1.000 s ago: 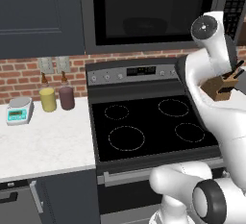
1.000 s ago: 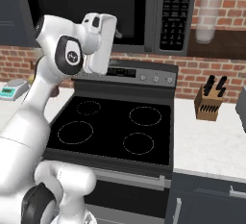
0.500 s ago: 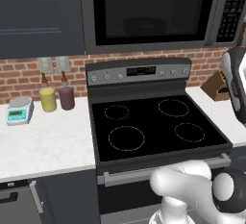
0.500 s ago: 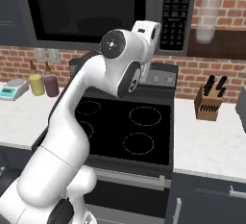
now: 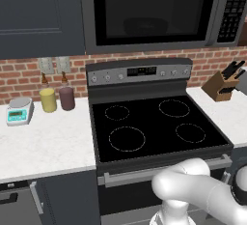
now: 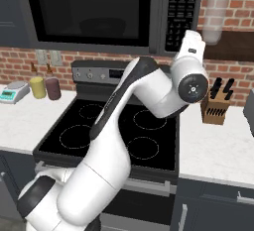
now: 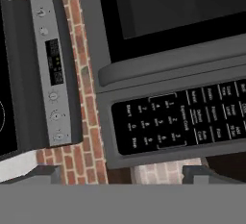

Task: Open the microwave, place the bowl with waffle inside the microwave, then close the microwave door and turn it on.

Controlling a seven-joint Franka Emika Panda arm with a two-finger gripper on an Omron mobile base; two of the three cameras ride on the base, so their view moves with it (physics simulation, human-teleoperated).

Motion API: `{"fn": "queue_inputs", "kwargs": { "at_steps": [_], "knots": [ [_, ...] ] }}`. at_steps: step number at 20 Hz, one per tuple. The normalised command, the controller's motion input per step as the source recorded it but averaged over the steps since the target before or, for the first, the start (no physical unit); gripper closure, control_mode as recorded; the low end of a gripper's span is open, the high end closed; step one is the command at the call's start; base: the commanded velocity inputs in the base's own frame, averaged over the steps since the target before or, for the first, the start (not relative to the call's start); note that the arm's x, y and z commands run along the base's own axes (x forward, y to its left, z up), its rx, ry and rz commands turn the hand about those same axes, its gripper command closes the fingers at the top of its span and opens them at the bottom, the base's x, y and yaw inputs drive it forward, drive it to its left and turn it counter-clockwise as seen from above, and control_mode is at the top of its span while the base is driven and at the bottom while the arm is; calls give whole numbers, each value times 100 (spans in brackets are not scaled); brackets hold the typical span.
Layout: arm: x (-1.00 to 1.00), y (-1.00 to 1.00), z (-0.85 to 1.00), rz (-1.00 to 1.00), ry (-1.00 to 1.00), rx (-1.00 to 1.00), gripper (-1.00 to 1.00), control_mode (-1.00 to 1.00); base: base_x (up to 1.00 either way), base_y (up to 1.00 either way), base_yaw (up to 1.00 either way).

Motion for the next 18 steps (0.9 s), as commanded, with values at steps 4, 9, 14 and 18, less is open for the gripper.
{"fn": "queue_inputs", "kwargs": {
  "at_steps": [4,9,14,18],
  "knots": [
    [0,0,0,5,-17,2,-100,-100,0,0,0],
    [-10,0,0,0,-10,2,-100,-100,0,0,0],
    [-17,1,0,0,-3,0,100,-100,0,0,0],
    [-9,9,0,0,-1,0,100,-100,0,0,0]
  ]
}}
